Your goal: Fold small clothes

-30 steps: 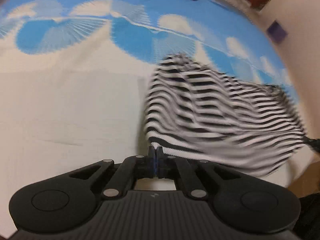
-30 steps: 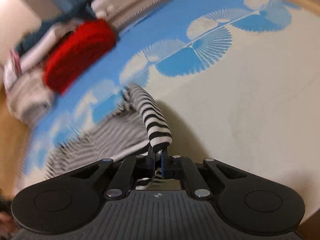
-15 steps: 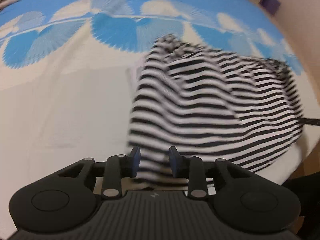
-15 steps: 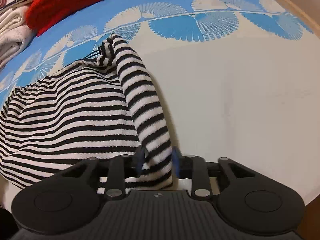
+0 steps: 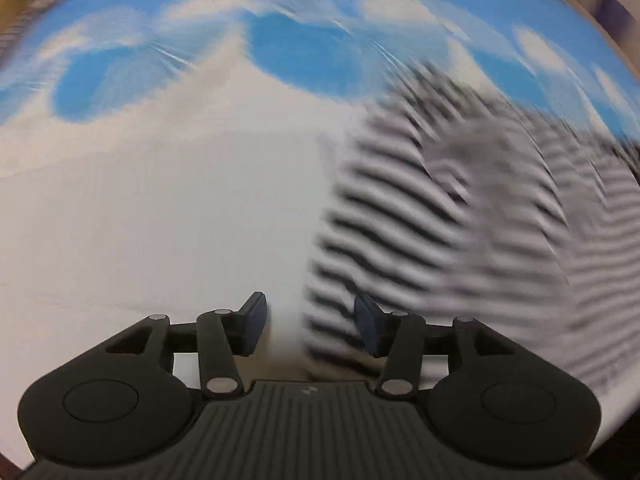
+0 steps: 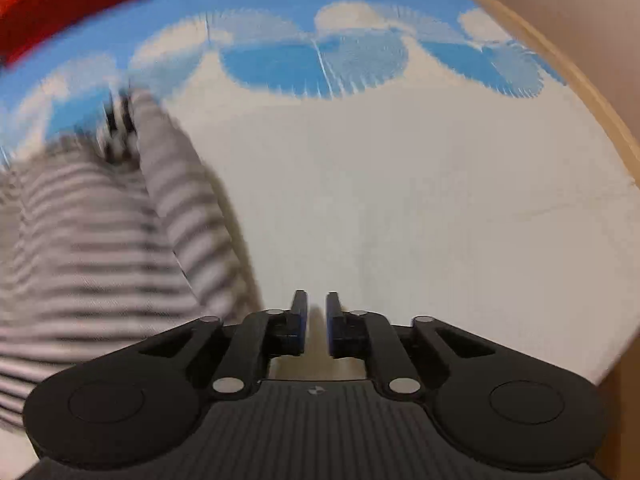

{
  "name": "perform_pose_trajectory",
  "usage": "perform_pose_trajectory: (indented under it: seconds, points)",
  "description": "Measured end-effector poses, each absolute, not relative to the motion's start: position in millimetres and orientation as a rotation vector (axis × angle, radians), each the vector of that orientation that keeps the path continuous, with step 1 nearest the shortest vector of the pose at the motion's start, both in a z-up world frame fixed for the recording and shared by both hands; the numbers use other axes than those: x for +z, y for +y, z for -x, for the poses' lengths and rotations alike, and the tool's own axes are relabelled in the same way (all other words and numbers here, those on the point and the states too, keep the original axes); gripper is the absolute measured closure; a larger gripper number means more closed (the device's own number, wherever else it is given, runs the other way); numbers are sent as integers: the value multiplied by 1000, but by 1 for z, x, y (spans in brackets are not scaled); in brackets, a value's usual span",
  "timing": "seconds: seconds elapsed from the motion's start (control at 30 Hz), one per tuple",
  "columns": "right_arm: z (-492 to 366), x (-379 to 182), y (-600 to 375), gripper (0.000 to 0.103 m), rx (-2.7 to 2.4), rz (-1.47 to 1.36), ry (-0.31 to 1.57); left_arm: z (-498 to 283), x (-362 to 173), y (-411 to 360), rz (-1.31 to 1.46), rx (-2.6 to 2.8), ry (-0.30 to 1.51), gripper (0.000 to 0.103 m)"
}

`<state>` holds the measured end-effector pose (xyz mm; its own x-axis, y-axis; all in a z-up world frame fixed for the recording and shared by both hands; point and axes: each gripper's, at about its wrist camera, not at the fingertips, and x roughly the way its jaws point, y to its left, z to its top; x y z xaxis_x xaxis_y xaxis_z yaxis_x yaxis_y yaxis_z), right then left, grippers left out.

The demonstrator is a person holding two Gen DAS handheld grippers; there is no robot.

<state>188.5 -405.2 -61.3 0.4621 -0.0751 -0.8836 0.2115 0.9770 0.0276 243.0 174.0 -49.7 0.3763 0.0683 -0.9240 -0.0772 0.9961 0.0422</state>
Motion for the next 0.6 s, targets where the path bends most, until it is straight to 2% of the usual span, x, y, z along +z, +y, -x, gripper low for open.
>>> perform_pose_trajectory:
  seconds: [0.03, 0.2, 0.4, 0.47, 0.5, 0.53, 0.57, 0.6]
  points:
    - [-190, -56, -406, 78, -159, -163, 1039, -245, -46, 177, 2, 133, 1148, 50]
    - [-206, -33, -382, 56, -61, -157, 864, -253, -23, 176, 171, 46, 984, 49]
    - [-251, -49, -347, 54, -48, -42, 920, -274, -29, 138, 82, -62, 983, 49]
    - [-263, -57, -339, 60, -61, -5, 953, -280, -36, 129, 31, -65, 993, 50]
    - [-268, -61, -336, 72, -74, 18, 958, -285, -40, 129, 14, -63, 998, 63]
    - [-273, -65, -334, 96, -92, 41, 959, -289, -45, 129, 0, -52, 1000, 80]
    - [-278, -66, -334, 102, -106, 46, 952, -295, -48, 134, -13, -23, 1003, 101]
    - [-281, -66, -336, 102, -123, 27, 933, -296, -47, 141, -16, 36, 978, 101]
